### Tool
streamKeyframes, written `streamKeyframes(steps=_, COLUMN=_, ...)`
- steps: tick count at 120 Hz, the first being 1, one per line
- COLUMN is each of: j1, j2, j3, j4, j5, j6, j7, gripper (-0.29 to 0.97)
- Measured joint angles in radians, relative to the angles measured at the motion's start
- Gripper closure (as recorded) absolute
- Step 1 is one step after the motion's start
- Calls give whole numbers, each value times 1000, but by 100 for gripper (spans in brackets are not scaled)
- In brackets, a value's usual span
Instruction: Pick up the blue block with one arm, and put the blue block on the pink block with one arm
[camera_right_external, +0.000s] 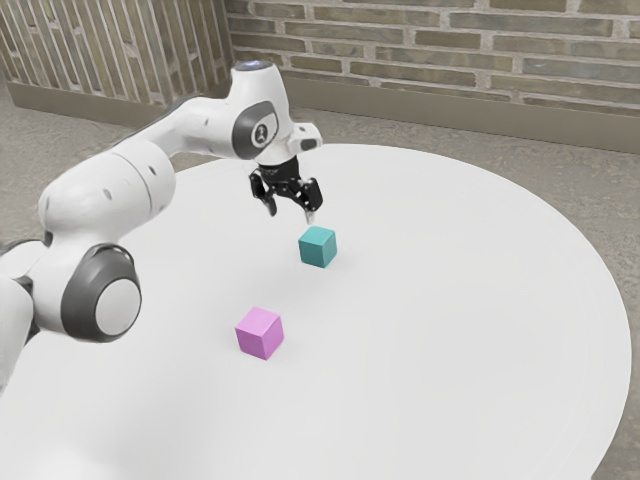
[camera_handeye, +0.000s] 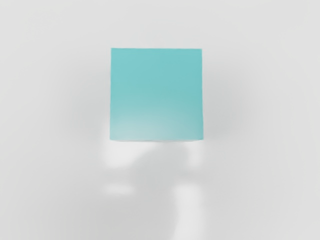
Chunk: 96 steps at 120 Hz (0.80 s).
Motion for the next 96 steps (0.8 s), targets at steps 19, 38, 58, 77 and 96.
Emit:
streamKeyframes(steps=19, j1=3, j2=80, j3=3, j4=70, j5=1, j6=48, j7=2, gripper=0)
streamKeyframes(steps=38, j1=-13, j2=141, j3=8, j4=151, j5=1, j6=118, j7=5, gripper=0)
streamKeyframes(steps=58, j1=-13, j2=196, j3=0, j4=160, j5=-3, j6=215, j7=21, gripper=0)
streamKeyframes(steps=77, j1=-1, j2=208, j3=-1, j4=161, j5=-4, j6=266, j7=33, gripper=0)
streamKeyframes(steps=96, j1=3, j2=217, j3=-14, j4=161, j5=-5, j6=291, j7=43, gripper=0)
